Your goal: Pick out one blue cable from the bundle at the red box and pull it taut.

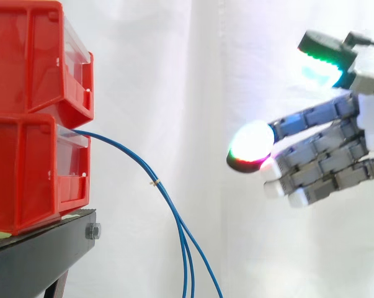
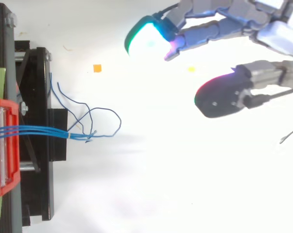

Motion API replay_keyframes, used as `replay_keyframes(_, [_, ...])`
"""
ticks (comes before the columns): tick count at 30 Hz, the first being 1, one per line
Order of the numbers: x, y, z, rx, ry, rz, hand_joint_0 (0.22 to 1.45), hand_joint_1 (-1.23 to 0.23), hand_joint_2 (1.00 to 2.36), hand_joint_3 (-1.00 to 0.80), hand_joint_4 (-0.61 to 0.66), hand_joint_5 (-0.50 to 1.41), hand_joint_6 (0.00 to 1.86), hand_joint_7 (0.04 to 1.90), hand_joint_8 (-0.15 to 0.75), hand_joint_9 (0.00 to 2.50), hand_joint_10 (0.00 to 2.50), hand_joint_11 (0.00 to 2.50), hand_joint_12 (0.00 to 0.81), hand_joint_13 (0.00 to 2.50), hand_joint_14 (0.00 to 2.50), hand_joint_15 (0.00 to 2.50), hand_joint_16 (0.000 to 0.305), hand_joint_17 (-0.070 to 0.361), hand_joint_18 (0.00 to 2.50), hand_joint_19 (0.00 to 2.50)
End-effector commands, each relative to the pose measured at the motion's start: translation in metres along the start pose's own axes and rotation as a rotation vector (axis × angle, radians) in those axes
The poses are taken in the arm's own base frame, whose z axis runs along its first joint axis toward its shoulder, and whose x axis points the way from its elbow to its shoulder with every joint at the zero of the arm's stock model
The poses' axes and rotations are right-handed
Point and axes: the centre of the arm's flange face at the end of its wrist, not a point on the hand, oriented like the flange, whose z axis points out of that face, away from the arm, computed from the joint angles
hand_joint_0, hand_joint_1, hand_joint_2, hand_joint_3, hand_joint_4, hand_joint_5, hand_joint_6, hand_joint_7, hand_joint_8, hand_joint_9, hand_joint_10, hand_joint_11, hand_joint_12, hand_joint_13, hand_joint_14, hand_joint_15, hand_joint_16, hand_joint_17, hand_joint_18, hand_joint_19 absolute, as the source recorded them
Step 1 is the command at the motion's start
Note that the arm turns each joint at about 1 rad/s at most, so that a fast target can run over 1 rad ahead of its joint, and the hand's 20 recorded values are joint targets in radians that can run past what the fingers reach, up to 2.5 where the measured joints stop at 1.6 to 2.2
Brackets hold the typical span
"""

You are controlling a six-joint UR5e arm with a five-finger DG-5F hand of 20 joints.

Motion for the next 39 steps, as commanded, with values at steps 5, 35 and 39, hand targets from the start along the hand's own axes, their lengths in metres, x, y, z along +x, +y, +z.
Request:
replay_keyframes(5, [0.029, -0.045, 0.022, -0.013, 0.006, 0.026, 0.47, -0.49, 1.00, -0.50, 0.21, -0.20, 0.50, 0.75, 0.211, 0.69, 0.01, 0.36, 0.305, 0.55, 0.01, 0.37, 0.045, 0.101, 0.36, 0.51])
replay_keyframes(35, [0.097, -0.094, 0.072, -0.126, 0.062, 0.160, 0.48, -0.52, 1.00, -0.50, 0.22, -0.19, 0.50, 0.78, 0.219, 0.76, 0.01, 0.43, 0.300, 0.62, 0.02, 0.44, 0.046, 0.102, 0.43, 0.58])
replay_keyframes(39, [0.099, -0.100, 0.073, -0.121, 0.071, 0.156, 0.49, -0.53, 1.00, -0.50, 0.22, -0.18, 0.50, 0.80, 0.216, 0.78, 0.01, 0.44, 0.296, 0.63, 0.02, 0.45, 0.045, 0.100, 0.43, 0.59])
